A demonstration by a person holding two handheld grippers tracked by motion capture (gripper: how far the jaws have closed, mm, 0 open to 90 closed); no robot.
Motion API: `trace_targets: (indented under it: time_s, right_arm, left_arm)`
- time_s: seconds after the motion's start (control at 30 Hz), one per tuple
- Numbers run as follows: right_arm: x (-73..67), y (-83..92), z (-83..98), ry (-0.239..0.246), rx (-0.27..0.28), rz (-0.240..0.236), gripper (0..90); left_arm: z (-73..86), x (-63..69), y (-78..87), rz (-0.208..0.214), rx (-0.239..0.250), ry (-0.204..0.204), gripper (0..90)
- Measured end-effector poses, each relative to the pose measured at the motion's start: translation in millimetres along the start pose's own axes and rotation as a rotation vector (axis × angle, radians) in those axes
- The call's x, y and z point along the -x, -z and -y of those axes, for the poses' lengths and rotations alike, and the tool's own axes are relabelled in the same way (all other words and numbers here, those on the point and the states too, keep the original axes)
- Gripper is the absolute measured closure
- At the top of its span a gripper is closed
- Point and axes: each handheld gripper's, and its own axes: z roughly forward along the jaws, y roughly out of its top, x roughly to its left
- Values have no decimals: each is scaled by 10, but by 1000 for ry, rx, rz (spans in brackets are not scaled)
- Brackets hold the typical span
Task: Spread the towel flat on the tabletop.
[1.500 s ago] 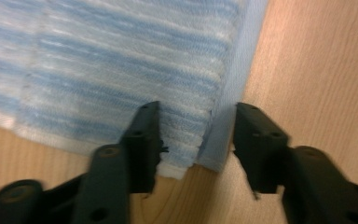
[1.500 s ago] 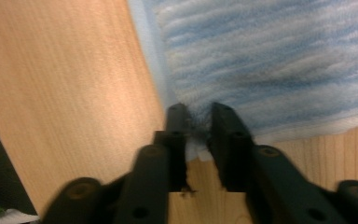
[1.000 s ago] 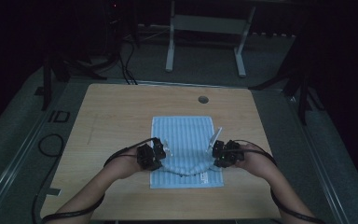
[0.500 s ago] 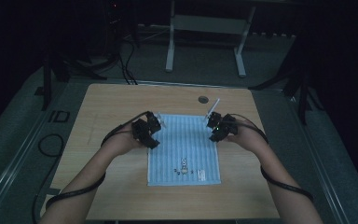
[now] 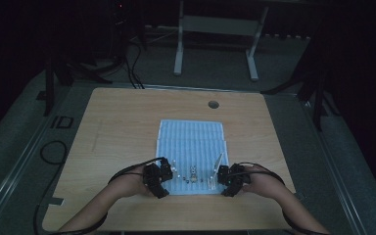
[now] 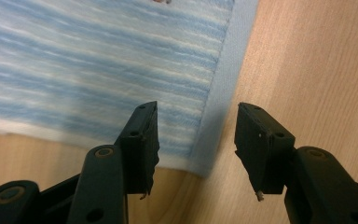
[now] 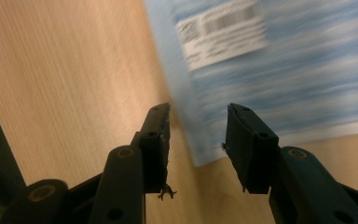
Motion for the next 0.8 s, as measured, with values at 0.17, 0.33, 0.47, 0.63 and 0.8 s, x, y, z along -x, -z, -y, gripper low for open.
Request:
trace_targets:
  time_s: [0.17,0.33,0.47,0.63,0.8]
  right_arm:
    - [-1,-76,-3,4,-24,41,731]
    - [13,-70,-14,-14,-24,59,826]
    - [-38,81,-3,-7,2,72,833]
    - [-302,615,125,1,87,100,832]
    - [-710,819,265,80,134,7,827]
  left_arm:
    - [-31,-28,-130,5,-29,0,565]
    - [-84,-42,-110,-21,-29,27,823]
    - [-96,3,113,-40,11,27,831]
    - [-2,255,627,-78,93,3,827]
    - [113,626,811,-12,88,-60,785]
